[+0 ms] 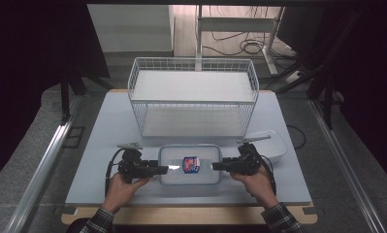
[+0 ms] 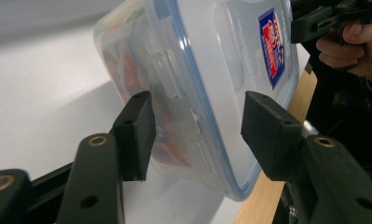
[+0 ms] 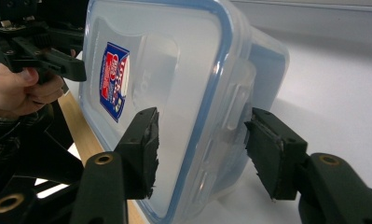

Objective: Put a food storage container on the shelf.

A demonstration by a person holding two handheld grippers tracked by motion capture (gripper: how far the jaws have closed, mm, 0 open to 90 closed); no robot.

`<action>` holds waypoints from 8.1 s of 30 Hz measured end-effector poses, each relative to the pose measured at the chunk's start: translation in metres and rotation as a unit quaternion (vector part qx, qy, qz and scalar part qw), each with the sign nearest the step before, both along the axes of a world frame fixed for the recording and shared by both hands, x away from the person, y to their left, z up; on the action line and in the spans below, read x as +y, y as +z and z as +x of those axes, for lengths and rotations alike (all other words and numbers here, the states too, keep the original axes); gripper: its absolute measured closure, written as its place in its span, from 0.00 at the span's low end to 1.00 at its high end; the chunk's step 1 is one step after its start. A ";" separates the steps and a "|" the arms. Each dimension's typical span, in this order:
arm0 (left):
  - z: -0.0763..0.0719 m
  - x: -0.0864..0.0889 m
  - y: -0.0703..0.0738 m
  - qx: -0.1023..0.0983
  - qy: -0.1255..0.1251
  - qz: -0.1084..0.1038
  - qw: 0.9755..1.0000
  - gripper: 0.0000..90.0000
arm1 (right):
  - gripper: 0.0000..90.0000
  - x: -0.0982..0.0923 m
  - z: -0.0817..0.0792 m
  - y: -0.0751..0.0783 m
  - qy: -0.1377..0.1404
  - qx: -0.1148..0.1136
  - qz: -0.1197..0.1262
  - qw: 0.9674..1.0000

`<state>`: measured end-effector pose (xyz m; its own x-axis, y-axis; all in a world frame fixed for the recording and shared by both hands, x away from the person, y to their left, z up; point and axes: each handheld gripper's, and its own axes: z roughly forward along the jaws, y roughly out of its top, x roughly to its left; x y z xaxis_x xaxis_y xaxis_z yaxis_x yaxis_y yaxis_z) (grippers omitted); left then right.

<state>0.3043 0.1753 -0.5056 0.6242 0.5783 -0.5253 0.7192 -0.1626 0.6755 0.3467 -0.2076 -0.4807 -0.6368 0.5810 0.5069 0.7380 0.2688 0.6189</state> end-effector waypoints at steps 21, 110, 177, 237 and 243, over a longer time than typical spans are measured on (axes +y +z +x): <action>-0.002 0.004 0.015 -0.038 0.021 0.002 0.999 0.56 | 0.56 0.005 -0.016 0.016 -0.006 -0.078 -0.008 0.997; 0.115 0.016 0.184 -0.137 0.057 -0.030 0.988 0.58 | 0.53 0.017 0.102 0.187 -0.045 -0.208 0.037 0.976; 0.131 0.007 0.184 -0.153 0.134 0.014 0.979 0.54 | 0.60 0.022 0.119 0.176 -0.125 -0.198 0.011 0.972; 0.002 -0.010 0.074 -0.188 0.045 0.092 0.977 0.06 | 0.06 0.009 -0.007 0.095 -0.014 -0.274 -0.023 0.961; -0.004 -0.015 0.048 -0.179 0.037 0.095 0.978 0.03 | 0.05 0.009 -0.017 0.072 -0.011 -0.261 -0.041 0.964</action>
